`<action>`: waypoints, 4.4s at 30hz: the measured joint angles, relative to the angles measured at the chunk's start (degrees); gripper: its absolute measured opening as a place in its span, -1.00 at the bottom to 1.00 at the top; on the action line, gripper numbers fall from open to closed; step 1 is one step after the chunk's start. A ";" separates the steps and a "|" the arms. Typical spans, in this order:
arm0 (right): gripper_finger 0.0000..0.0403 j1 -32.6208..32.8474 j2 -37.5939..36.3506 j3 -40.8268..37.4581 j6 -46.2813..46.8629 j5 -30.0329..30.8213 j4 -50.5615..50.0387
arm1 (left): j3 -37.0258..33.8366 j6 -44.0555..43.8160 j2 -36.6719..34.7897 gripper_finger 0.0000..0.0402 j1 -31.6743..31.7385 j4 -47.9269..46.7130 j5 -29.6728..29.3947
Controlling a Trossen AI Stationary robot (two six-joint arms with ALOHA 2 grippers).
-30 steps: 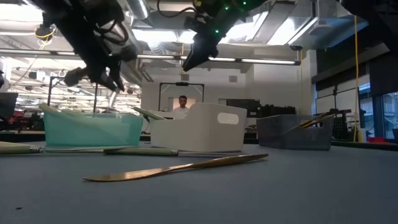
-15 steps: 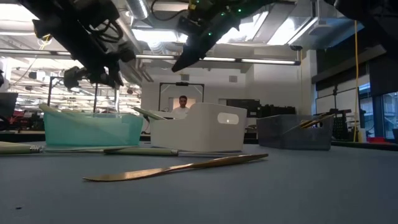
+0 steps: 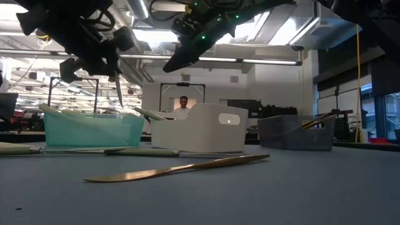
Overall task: Sort silverware by color (type)
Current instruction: Put the top yellow table knife into the green bin
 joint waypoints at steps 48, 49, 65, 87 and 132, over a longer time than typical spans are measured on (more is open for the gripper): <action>-0.13 0.42 2.34 0.00 0.03 -0.42 2.11 | 0.00 -0.09 16.97 -0.78 -1.65 3.68 3.42; -0.13 0.44 2.34 0.00 0.02 -0.42 2.10 | 0.00 -0.68 17.00 -0.78 -1.46 3.76 3.42; -0.13 0.42 2.29 0.00 0.02 -0.44 2.10 | 0.02 -1.35 16.97 -0.78 3.39 4.10 12.35; -0.13 0.37 2.27 0.00 9.12 -11.84 17.03 | 0.00 -1.46 16.97 -0.79 -3.38 4.58 -2.31; -0.13 1.55 5.64 0.02 13.81 -13.88 19.41 | 0.02 6.28 16.91 -0.79 -5.57 8.72 -7.59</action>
